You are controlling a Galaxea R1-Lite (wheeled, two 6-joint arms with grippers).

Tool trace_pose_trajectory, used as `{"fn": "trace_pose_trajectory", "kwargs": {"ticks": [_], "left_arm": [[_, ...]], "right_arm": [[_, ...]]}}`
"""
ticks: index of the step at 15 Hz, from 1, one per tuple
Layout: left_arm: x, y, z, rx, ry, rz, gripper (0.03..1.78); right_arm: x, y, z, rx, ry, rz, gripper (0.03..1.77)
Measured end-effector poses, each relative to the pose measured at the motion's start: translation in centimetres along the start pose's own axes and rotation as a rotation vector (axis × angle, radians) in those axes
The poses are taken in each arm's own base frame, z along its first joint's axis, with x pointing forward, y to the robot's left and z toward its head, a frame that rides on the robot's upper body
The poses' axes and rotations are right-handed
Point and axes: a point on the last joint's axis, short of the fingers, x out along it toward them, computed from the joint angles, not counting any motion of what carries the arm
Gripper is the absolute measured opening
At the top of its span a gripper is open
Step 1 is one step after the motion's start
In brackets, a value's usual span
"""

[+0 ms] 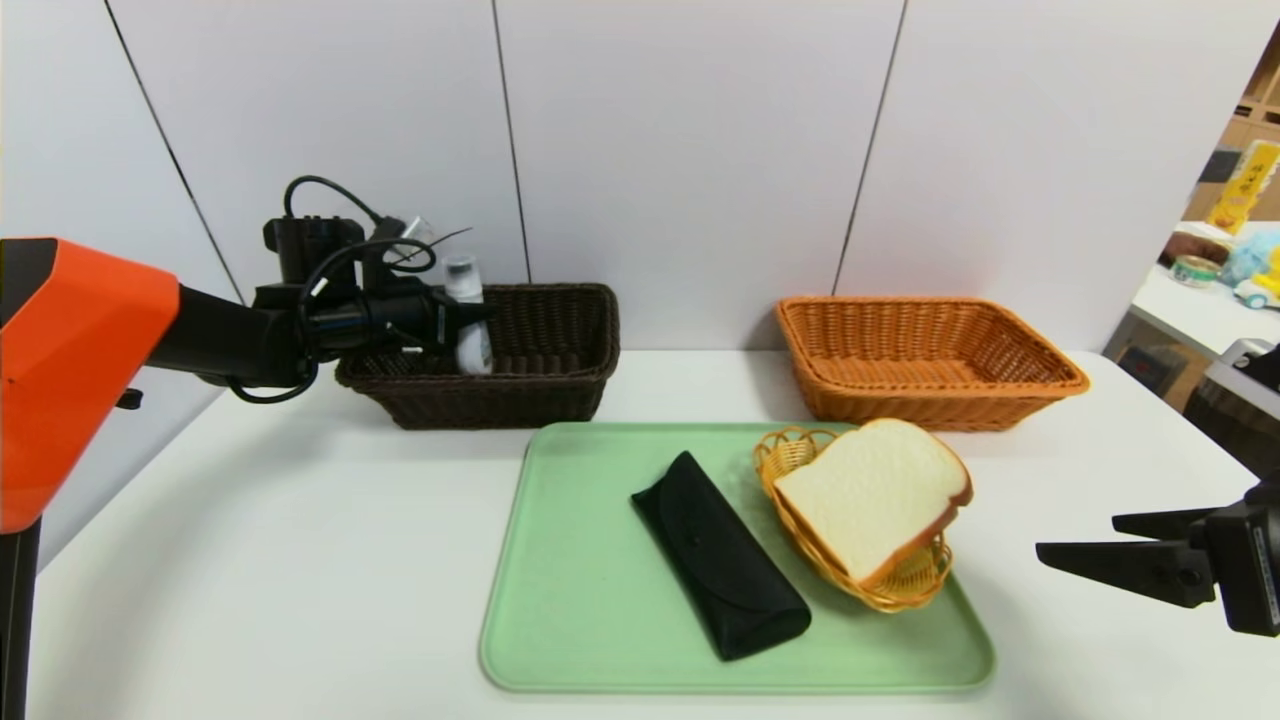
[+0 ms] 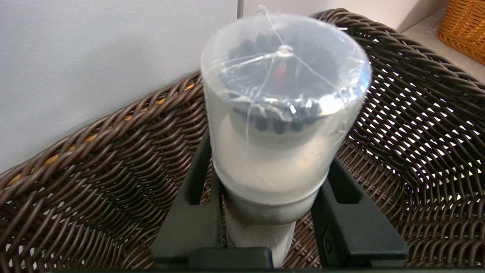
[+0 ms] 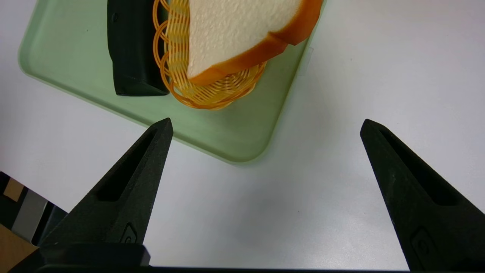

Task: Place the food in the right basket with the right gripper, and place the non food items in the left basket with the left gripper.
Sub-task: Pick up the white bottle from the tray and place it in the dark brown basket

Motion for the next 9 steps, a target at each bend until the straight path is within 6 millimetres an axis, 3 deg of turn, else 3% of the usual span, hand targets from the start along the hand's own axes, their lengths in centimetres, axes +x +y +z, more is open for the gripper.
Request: {"fn": "trace_pose_trajectory", "kwargs": {"ticks": [9], "left_arm": [[-0.24, -0.15, 0.26, -0.016, 0.013, -0.003, 0.65]], "right_arm": [[-0.22, 0.03, -0.05, 0.001, -0.008, -0.004, 1.71]]}}
